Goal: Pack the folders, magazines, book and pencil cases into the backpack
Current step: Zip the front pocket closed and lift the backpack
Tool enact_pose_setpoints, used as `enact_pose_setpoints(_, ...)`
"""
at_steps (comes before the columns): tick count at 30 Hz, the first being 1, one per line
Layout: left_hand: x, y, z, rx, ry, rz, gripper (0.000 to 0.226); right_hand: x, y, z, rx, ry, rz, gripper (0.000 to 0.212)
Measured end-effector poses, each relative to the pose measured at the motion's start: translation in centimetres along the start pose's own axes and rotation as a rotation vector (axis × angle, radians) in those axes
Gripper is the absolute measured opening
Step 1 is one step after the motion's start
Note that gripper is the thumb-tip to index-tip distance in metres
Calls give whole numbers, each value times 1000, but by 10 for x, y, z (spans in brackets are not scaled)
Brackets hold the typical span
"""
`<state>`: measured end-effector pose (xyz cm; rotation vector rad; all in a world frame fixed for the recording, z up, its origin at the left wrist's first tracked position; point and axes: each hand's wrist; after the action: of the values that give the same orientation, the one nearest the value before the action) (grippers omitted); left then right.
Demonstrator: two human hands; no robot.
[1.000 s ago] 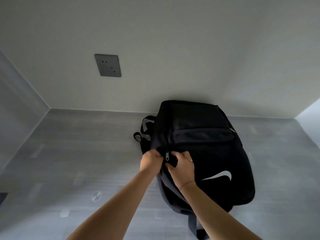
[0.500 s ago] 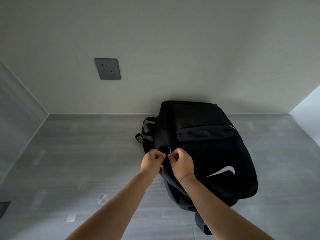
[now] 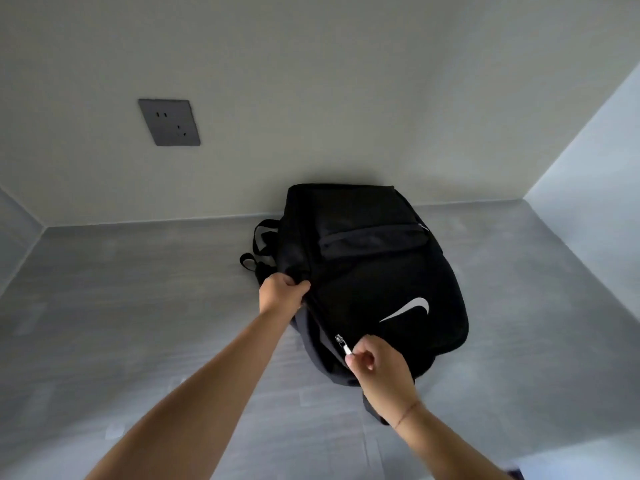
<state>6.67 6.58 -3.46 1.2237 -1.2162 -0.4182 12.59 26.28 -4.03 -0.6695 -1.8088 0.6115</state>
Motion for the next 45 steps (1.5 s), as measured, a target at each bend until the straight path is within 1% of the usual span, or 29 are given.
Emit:
enact_pose_setpoints(3,-4,4,-8,-63,3,78,23,21,23,-7,-5,-20,42,30)
enact_pose_setpoints(4,-7,6,-15,-120,25,142,29,28,28,-8,-2,-20,57,31)
enact_pose_setpoints(5,-11,5,-23,-238,38,241,39,34,32,-8,-3,-20,76,31)
enact_pose_setpoints(6,-14,5,-33,-427,27,350,46,39,35,-8,-6,-20,102,32)
enact_pose_setpoints(7,-18,4,-44,-649,-35,418,47,43,37,-7,-12,-20,126,31)
enact_pose_setpoints(8,-23,3,-55,-842,-152,436,47,45,37,-6,-16,-22,150,29)
enact_pose_setpoints(9,-27,-2,-64,-986,-278,448,47,46,35,-5,-18,-27,168,27)
enact_pose_setpoints(10,-29,-9,-70,-1100,-351,485,45,47,32,-3,-16,-35,183,25)
enact_pose_setpoints(11,-33,-14,-75,-1192,-350,540,42,48,31,-3,-12,-44,190,24)
enact_pose_setpoints(12,-35,-18,-76,-1251,-319,583,38,49,29,-3,-4,-54,188,23)
enact_pose_setpoints(13,-36,-18,-76,-1273,-275,604,33,50,29,-3,7,-62,179,24)
enact_pose_setpoints(16,-37,-6,-75,-1212,-223,607,24,59,33,-2,41,-62,141,22)
enact_pose_setpoints(19,-29,-4,-74,-1076,-177,533,24,81,47,4,32,-43,167,20)
enact_pose_setpoints(22,-11,-10,-75,-988,-132,489,26,115,70,15,21,-27,137,18)
enact_pose_setpoints(24,-5,-10,-77,-914,-137,496,25,137,86,23,29,12,127,23)
enact_pose_setpoints(25,-5,-7,-78,-885,-142,514,20,144,91,26,41,15,117,26)
enact_pose_setpoints(26,-9,-3,-80,-867,-144,545,14,150,95,29,54,0,97,26)
enact_pose_setpoints(27,-14,3,-83,-846,-156,585,14,152,97,32,65,-27,74,25)
enact_pose_setpoints(29,-30,19,-92,-796,-231,663,31,150,99,35,67,-85,32,25)
enact_pose_setpoints(31,-55,38,-101,-797,-331,722,48,146,98,38,57,-139,17,23)
enact_pose_setpoints(33,-86,53,-108,-842,-390,783,52,143,95,39,44,-209,69,19)
enact_pose_setpoints(36,-124,67,-114,-869,-448,866,47,136,91,41,24,-256,109,9)
enact_pose_setpoints(38,-135,68,-115,-836,-451,891,42,133,92,45,8,-257,116,7)
enact_pose_setpoints(42,-135,66,-117,-745,-420,789,28,137,99,56,53,-229,63,13)
enact_pose_setpoints(45,-128,72,-118,-782,-365,723,22,147,98,63,152,-158,27,6)
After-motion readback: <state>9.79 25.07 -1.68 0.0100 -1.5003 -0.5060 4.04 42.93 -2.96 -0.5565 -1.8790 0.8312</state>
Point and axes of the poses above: each hand's wrist, its own z-axis towards the middle knuckle, its own x-axis out of the back of the hand, y = z × x, and after that the axes turned 14 degrees about -x, right-handed
